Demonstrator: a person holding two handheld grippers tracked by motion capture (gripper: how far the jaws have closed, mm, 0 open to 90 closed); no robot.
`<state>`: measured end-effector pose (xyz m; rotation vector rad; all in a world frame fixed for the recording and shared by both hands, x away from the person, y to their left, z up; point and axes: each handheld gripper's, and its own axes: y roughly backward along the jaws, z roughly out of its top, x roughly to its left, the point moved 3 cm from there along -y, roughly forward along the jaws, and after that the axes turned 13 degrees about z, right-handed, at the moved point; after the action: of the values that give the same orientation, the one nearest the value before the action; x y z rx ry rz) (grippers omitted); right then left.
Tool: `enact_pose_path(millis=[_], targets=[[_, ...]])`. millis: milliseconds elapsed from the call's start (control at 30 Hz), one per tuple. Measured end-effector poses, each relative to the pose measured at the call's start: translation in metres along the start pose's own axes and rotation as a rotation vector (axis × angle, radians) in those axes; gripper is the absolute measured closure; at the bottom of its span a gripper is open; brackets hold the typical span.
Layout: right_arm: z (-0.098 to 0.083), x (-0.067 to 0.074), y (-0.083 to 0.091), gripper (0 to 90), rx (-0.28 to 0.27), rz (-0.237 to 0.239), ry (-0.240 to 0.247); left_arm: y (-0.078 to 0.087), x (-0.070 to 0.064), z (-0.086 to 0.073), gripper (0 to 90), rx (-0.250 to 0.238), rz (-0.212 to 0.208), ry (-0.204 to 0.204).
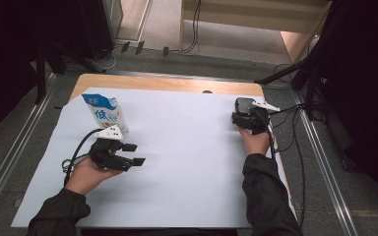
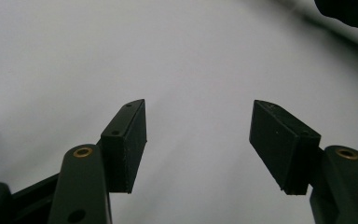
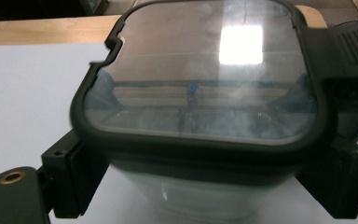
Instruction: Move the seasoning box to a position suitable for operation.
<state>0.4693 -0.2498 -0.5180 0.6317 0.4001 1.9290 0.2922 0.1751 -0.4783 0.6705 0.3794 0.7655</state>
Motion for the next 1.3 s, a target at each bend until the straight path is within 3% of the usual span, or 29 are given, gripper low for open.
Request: enact_pose_path(millis=[267,733,867,1100,1300], targets=[[0.004,-0.001,-0.011,11.2,-0.009,-0.026,0.021,0.000,0.001,-0.002,37.9,0.003,-0.001,0.015],[0.007,0.000,-0.001,16.2,-0.026,-0.034,0.042,-0.002,0.002,-0.001,38.0,0.004,-0.004,0.015],[0.008,0.004,0.002,16.3,-0.024,-0.024,0.057,-0.003,0.003,0.002,36.8,-0.003,-0.020,0.041],[0.010,0.017,0.014,16.3,-0.040,-0.001,0.080,-0.009,0.002,0.009,36.1,-0.006,-0.029,0.048],[0.008,0.034,0.022,16.2,-0.043,0.046,0.106,-0.014,0.000,0.015,36.5,-0.007,-0.042,0.029]])
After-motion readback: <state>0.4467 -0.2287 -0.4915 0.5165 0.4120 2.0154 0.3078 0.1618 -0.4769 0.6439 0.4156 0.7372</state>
